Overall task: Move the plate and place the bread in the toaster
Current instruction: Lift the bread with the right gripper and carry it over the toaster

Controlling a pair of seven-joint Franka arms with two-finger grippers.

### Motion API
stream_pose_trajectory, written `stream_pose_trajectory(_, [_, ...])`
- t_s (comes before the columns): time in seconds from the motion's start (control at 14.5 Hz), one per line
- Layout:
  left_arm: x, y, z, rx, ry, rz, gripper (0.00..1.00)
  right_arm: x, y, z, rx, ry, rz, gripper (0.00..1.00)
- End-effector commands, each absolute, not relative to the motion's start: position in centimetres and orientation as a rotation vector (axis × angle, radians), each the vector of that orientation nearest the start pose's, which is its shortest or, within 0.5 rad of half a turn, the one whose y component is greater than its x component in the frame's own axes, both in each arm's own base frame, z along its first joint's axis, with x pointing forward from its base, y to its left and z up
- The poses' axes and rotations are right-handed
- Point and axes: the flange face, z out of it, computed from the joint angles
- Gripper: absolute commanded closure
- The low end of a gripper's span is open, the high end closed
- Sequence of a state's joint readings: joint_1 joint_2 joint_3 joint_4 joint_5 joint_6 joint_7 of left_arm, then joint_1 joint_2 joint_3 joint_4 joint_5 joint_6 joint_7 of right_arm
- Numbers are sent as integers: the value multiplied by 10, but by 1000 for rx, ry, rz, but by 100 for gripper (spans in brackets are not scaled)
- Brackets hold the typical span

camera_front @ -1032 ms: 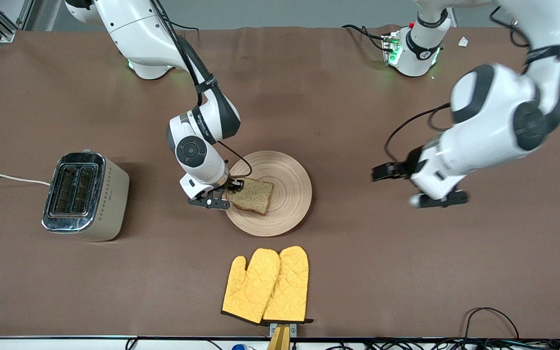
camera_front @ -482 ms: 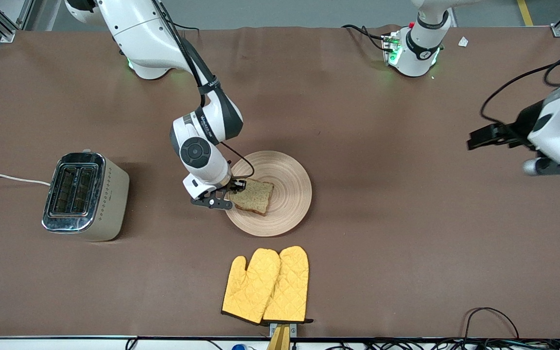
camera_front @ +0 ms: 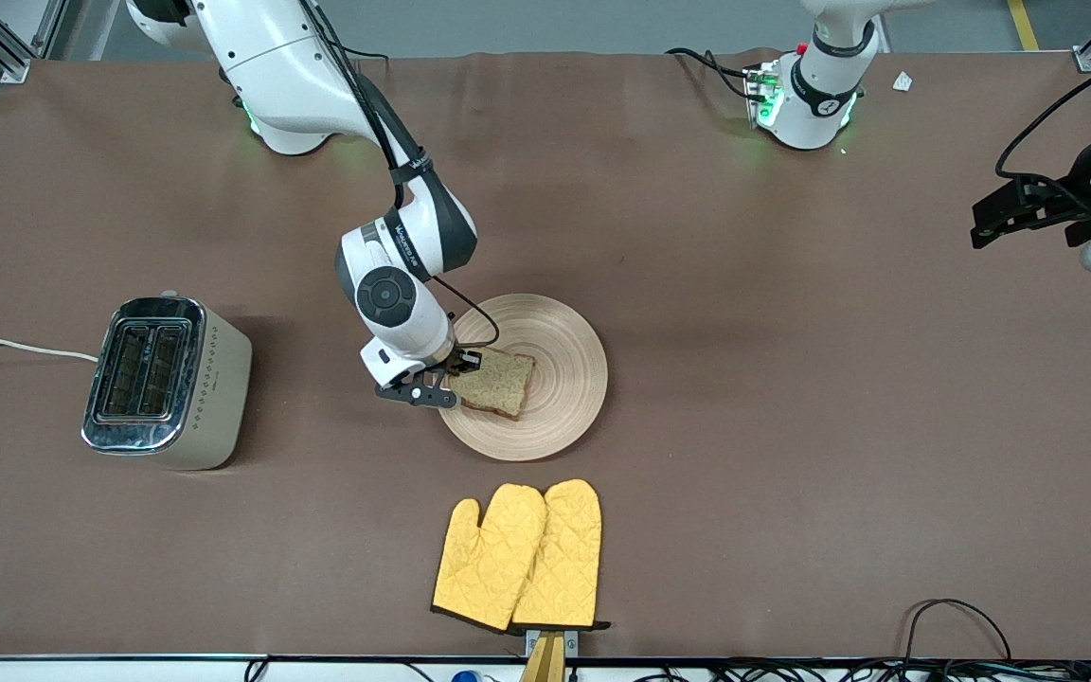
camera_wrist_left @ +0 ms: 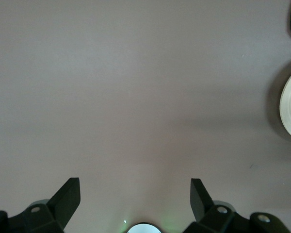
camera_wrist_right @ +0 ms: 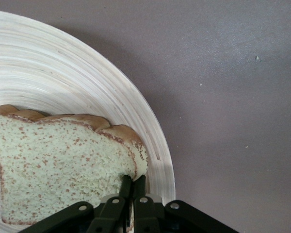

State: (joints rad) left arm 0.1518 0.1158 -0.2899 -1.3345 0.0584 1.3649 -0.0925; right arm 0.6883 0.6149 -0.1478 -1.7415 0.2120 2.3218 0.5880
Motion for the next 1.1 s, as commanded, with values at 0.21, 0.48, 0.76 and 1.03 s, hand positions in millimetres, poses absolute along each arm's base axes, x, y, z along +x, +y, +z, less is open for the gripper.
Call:
stream_pose_trajectory(0.21, [566,-51,653,-3107,49,122,0,579,361,256,-3111,248,206,99])
stream_pose_trajectory(0.48, [560,-56,664,-3097,54,87,0,608,326,335,-3231,207,296,99])
stream_pose_trajectory(0.76, [551,-37,670,-3093,33,74,0,611,278,398,-3456,157,306,99])
stream_pose_trajectory(1.03, [530,-33,663,-3097,30,36,0,622,199,438,-3628,94,432,99])
